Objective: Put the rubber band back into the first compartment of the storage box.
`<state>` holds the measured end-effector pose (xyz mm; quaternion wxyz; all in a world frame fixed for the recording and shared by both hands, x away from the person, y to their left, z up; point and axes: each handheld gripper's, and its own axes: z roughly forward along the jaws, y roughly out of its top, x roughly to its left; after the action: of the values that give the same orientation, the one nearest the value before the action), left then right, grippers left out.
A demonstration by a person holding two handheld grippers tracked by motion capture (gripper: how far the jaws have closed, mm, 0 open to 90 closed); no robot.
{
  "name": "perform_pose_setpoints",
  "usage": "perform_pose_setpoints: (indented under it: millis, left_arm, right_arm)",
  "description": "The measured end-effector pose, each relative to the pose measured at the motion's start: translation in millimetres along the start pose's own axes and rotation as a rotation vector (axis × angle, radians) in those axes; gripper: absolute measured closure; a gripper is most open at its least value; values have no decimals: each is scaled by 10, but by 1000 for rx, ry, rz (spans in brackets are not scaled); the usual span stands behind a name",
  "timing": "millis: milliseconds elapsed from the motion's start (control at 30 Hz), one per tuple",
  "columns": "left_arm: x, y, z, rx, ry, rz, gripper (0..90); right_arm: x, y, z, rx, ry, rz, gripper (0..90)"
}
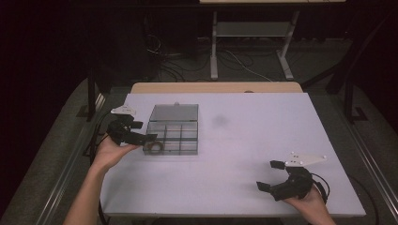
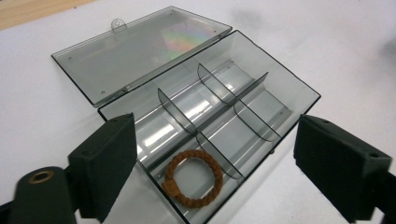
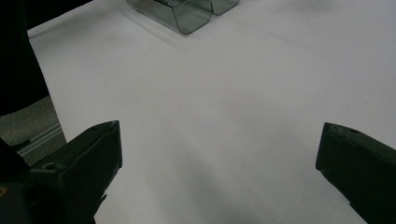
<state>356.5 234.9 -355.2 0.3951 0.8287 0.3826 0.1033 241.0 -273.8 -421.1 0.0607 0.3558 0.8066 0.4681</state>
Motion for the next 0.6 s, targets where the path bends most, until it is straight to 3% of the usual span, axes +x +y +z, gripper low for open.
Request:
perform_pose_setpoints:
  millis: [67, 200, 600]
  left_arm:
    - [-41, -13, -29, -12, -1, -3, 70]
    - [-153, -59, -89, -42, 39, 6, 0]
    - [-458, -275, -131, -127, 2, 31, 0]
  right_arm:
    - [2, 0, 1, 0, 0, -1, 6]
    - [0, 2, 3, 0, 1, 1, 6]
    - [8, 5, 11, 1, 1, 0, 6]
